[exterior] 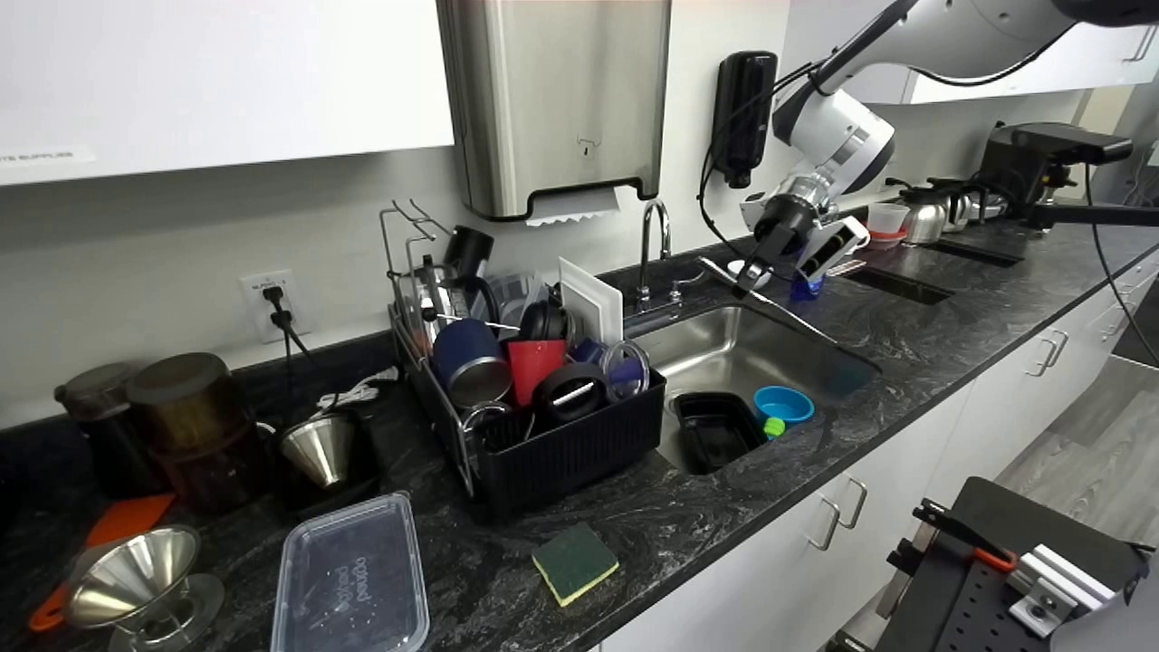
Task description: Put the knife in the sink on the dish rack
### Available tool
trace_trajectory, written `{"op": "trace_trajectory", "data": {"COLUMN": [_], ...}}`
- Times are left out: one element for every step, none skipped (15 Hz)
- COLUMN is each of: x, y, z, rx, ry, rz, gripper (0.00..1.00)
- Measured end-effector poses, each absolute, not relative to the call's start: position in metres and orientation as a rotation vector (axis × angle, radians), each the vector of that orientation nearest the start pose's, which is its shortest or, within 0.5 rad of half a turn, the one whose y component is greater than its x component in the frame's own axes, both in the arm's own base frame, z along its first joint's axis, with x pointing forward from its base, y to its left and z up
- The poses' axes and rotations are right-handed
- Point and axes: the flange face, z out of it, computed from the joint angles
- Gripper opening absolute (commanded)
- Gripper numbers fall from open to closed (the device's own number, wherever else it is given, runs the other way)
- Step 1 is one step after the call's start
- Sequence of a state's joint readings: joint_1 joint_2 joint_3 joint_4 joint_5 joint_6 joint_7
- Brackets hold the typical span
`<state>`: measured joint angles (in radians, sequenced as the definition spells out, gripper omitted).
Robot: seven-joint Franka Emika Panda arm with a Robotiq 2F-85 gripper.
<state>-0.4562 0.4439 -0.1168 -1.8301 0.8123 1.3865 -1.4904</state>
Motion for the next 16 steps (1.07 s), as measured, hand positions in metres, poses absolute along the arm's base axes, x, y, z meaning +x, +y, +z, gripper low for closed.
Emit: {"op": "trace_trajectory", "data": {"x": [0.51,0.506,0.503,0.499,0.496,0.493,0.49,0.487,0.485,0.482,0.479,0.476,0.472,0.469,0.466,0.462], "y": [-0.221,-0.22,-0.218,-0.217,-0.215,-0.214,-0.212,-0.21,-0.207,-0.204,-0.199,-0.195,-0.189,-0.184,-0.179,-0.173], "z": [0.297,0.305,0.312,0.32,0.327,0.333,0.34,0.345,0.351,0.357,0.362,0.367,0.371,0.375,0.378,0.382], "rx": [-1.899,-1.886,-1.876,-1.867,-1.863,-1.86,-1.867,-1.881,-1.897,-1.916,-1.937,-1.957,-1.974,-1.991,-2.002,-2.01], "ry": [-0.697,-0.726,-0.755,-0.781,-0.806,-0.828,-0.852,-0.876,-0.9,-0.925,-0.949,-0.967,-0.983,-0.994,-1.004,-1.013], "rz": [-0.275,-0.296,-0.316,-0.335,-0.354,-0.372,-0.395,-0.42,-0.445,-0.472,-0.498,-0.522,-0.546,-0.567,-0.585,-0.602], "gripper": [0.04,0.04,0.04,0.04,0.04,0.04,0.04,0.04,0.04,0.04,0.04,0.04,0.04,0.04,0.04,0.04]}}
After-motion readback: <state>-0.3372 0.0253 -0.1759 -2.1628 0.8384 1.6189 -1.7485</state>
